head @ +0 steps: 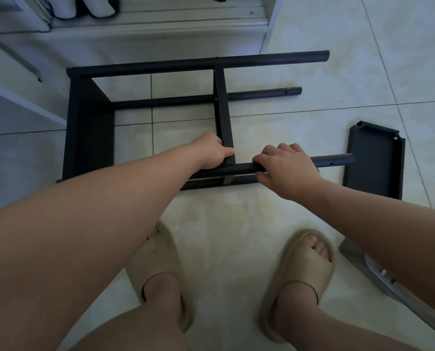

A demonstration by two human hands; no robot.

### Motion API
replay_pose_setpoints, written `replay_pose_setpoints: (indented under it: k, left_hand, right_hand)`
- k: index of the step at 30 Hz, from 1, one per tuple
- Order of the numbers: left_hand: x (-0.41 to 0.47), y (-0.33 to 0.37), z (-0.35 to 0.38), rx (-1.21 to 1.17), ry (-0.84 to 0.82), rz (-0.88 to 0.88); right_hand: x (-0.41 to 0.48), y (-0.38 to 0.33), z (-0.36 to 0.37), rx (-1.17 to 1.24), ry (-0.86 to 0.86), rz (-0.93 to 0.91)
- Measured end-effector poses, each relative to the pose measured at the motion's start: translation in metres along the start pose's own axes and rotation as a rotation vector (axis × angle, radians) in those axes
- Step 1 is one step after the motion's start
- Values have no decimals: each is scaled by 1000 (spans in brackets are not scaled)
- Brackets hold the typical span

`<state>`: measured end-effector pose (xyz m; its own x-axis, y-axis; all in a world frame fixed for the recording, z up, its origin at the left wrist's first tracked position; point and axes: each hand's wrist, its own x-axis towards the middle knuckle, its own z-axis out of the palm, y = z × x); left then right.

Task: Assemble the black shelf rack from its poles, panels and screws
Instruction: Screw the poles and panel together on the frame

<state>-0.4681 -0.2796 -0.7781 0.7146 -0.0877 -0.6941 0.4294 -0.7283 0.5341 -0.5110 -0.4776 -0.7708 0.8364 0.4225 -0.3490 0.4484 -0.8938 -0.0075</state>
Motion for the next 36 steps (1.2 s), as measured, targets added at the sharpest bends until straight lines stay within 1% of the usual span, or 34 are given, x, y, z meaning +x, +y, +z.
replay_pose_setpoints:
  k: [3,5,7,9,13,17,21,24,26,28,31,34,36]
  left_hand:
    - [-13,5,6,30,99,-55]
    - [-25,10,6,206,194,-82]
    - [-37,18,3,388,273,-27]
    - [-48,32,3,482,300,64]
    - [-73,70,28,683,251,294]
    - [-91,114,69,925,154,554]
    - [-102,154,120,1054,74,730]
    - [-102,173,161,1099,-19,791]
    - [-97,178,188,1121,-101,801]
    - [-90,178,215,1081,-177,756]
    - [-78,165,252,882,-280,567]
    - [-66,144,281,660,-376,380]
    - [-60,133,292,571,-410,336]
  right_hand:
    - [-10,5,0,-19,-20,-6]
    - [-24,14,-4,-46,-43,-18]
    - [-44,28,-9,-53,-49,-4]
    - [-70,45,-14,-60,-57,36]
    - [-131,84,-18,-81,-102,186]
    - [-199,117,-6,-71,-146,311]
    - [-265,145,20,-97,-228,321]
    - [-299,161,48,-70,-301,322]
    - [-310,170,69,-30,-349,324]
    - [-313,176,92,25,-409,325]
    - [-307,186,121,152,-519,354]
    - [-294,196,146,180,-530,388]
    - [-285,202,161,171,-532,382]
